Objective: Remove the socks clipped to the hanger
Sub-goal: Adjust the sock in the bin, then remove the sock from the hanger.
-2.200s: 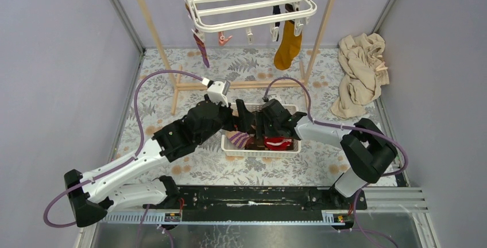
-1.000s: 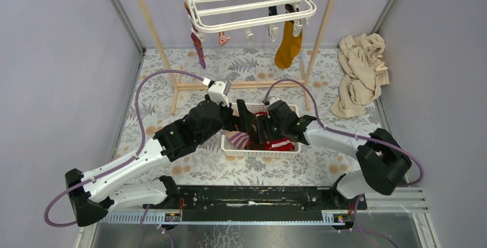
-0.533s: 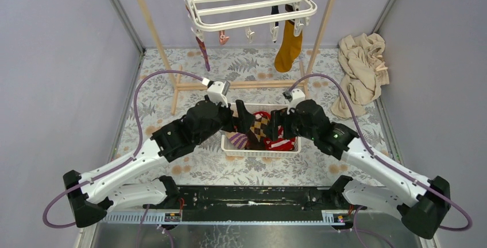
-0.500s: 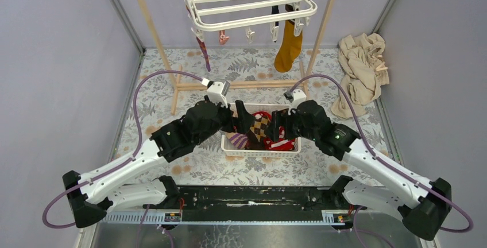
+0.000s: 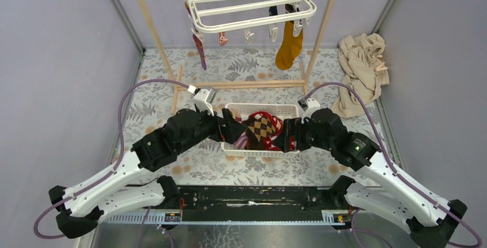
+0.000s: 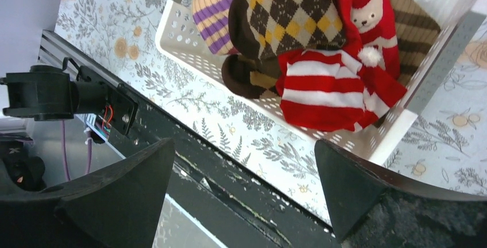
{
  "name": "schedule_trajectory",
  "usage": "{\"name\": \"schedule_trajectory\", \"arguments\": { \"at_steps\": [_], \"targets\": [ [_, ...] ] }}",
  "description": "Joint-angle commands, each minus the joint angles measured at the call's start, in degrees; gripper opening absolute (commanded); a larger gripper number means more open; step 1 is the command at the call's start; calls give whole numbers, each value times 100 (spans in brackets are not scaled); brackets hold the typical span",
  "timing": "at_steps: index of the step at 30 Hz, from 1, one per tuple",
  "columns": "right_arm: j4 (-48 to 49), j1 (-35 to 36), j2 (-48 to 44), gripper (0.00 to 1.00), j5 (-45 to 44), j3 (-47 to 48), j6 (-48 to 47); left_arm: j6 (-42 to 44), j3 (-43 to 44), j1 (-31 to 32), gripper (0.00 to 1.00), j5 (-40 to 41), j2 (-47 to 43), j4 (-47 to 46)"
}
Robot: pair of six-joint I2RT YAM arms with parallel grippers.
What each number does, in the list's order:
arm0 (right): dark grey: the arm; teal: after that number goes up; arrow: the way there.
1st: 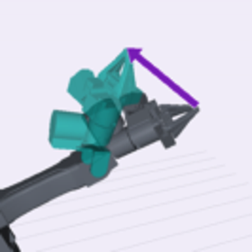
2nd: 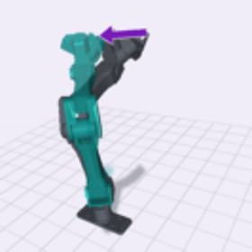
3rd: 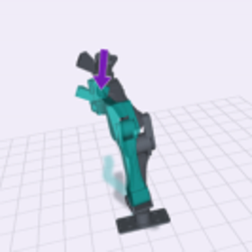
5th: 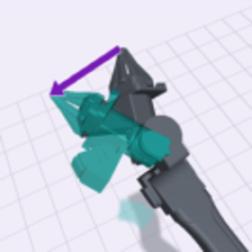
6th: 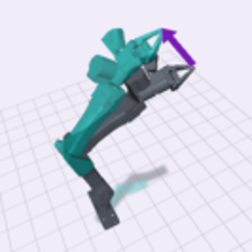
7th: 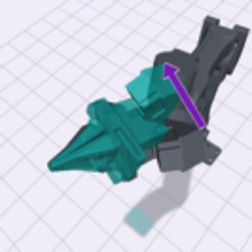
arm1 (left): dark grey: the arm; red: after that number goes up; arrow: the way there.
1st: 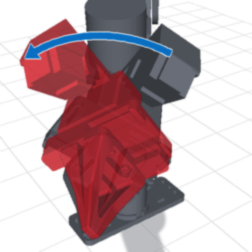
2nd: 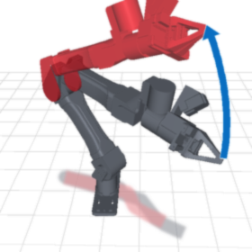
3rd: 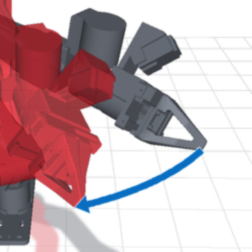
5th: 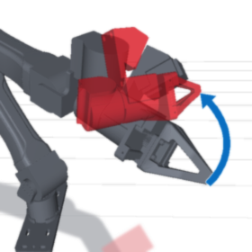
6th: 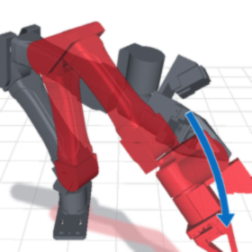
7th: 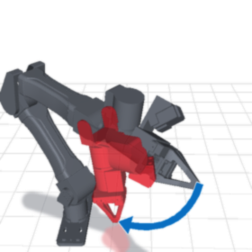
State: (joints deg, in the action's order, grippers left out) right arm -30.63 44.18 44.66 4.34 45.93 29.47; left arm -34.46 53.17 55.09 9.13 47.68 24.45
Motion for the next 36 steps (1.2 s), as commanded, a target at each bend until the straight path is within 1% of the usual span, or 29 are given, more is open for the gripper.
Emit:
{"name": "schedule_trajectory", "arguments": {
  "at_steps": [1,6,10,13,17,20,22,25,30,34,36],
  "targets": [
    [-421,-10,-48,100,151,412,198,-72,-183,2,99,-116,-294,263],
    [-430,-11,-213,100,-282,563,199,-214,-188,6,99,29,-667,458],
    [-100,-9,-150,100,-739,556,288,-225,-333,2,99,-118,-705,392],
    [283,-15,40,100,-933,533,240,-71,-474,2,98,-185,-581,442],
    [763,-159,499,100,-1274,799,-84,39,-547,2,98,-135,-533,554],
    [1333,-1042,902,100,-792,968,-200,36,-570,2,98,-228,-543,535],
    [1801,-1762,1155,99,-257,985,-192,33,-563,2,98,-284,-520,548],
    [2664,-2471,1563,95,291,942,-215,21,-593,2,98,-417,-494,529],
    [3737,-2942,2547,89,667,1327,-501,3,-781,2,98,-604,-421,430],
    [4227,-3161,3143,83,868,1609,-629,53,-985,2,98,-692,-283,146],
    [4442,-3253,3360,82,922,1689,-653,70,-1062,2,99,-674,-181,17]
  ]
}}
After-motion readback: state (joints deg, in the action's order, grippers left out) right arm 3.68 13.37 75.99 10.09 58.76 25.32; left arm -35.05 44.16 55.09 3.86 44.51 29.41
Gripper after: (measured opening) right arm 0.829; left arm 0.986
